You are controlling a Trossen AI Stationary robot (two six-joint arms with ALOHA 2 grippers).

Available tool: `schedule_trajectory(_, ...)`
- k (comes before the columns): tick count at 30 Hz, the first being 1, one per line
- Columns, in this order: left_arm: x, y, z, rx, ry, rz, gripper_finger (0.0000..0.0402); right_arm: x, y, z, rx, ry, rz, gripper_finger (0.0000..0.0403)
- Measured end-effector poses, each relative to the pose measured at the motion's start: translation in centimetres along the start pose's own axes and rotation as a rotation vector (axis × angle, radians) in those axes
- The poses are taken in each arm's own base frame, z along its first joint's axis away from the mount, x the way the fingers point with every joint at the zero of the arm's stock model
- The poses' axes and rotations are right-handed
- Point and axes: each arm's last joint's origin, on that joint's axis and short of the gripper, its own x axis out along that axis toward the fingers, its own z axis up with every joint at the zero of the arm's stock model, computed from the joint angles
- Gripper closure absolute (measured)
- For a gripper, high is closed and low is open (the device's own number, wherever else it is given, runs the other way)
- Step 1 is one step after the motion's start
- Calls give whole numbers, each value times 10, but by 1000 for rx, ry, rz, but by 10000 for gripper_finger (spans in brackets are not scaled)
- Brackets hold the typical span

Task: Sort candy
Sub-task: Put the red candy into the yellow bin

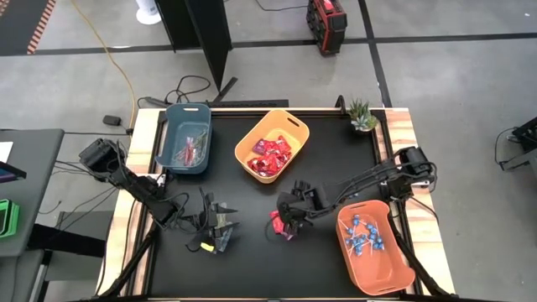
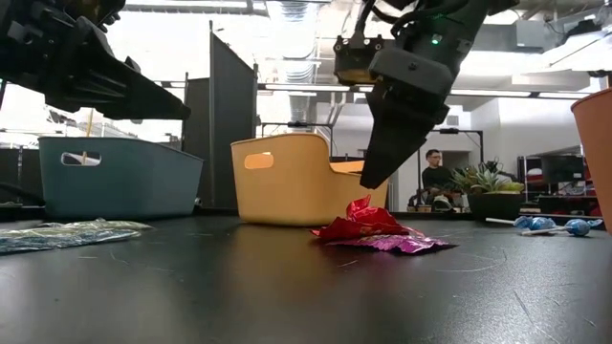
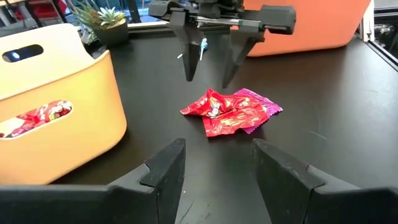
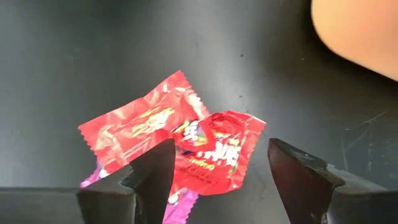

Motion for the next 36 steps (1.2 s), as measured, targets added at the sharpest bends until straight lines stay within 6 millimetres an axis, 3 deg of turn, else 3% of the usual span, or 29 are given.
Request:
schedule_trajectory(9,0,0,0,1,1,0,223,7,3,-8,18,-39,27,173)
schedule_trajectory(19,0,0,0,2,2,1,223,15,1,-14,73,-58,32,181)
schedule_trajectory(28,0,0,-1,2,8,3,223,44,9,-18,78,-57,27,206)
schedule_trajectory(36,0,0,-1,2,8,3,223,47,11,-16,85,-84,42,271)
